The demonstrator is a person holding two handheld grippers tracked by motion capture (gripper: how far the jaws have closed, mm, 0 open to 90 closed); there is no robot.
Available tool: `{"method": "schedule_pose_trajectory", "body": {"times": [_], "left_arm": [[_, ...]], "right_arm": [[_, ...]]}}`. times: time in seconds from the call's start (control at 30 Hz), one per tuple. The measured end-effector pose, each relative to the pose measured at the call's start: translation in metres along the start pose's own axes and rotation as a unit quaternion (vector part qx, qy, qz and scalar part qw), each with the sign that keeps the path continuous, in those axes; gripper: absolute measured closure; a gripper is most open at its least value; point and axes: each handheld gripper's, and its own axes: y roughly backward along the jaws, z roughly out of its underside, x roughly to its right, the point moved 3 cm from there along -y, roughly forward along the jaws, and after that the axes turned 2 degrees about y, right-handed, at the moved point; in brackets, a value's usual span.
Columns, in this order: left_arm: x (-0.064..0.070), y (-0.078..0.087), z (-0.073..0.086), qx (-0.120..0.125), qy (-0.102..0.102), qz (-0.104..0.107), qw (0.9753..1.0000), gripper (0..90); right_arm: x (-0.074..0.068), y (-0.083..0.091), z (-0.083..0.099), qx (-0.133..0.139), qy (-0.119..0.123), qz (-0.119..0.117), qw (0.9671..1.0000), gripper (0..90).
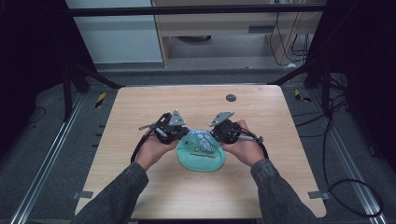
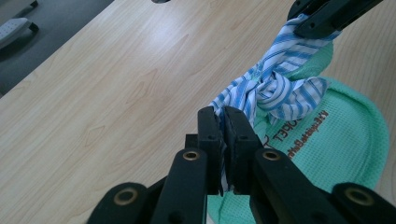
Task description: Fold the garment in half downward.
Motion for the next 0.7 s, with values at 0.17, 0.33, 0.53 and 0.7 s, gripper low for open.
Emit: {"method": "schedule_pose_trajectory", "body": {"times": [0.17, 0.33, 0.53, 0.7], "left_arm": [[0.003, 0.0, 0.004, 0.001, 0.001, 0.005, 1.0, 86.0], [0.007, 0.002, 0.007, 0.004, 0.001, 0.009, 0.9999, 86.0], [0.01, 0.004, 0.008, 0.005, -0.002, 0.012, 0.9999, 86.0], [0.012, 0.004, 0.011, 0.006, -0.002, 0.014, 0.9999, 86.0]], "right_arm": [[-0.005, 0.0, 0.002, 0.001, 0.002, -0.004, 1.0, 83.2], [-0.008, 0.0, 0.006, 0.002, 0.0, -0.007, 1.0, 83.1], [-0.01, 0.0, 0.01, 0.002, -0.003, -0.008, 1.0, 83.0], [-0.011, 0.001, 0.013, 0.005, -0.008, -0.01, 0.9999, 82.8]]}}
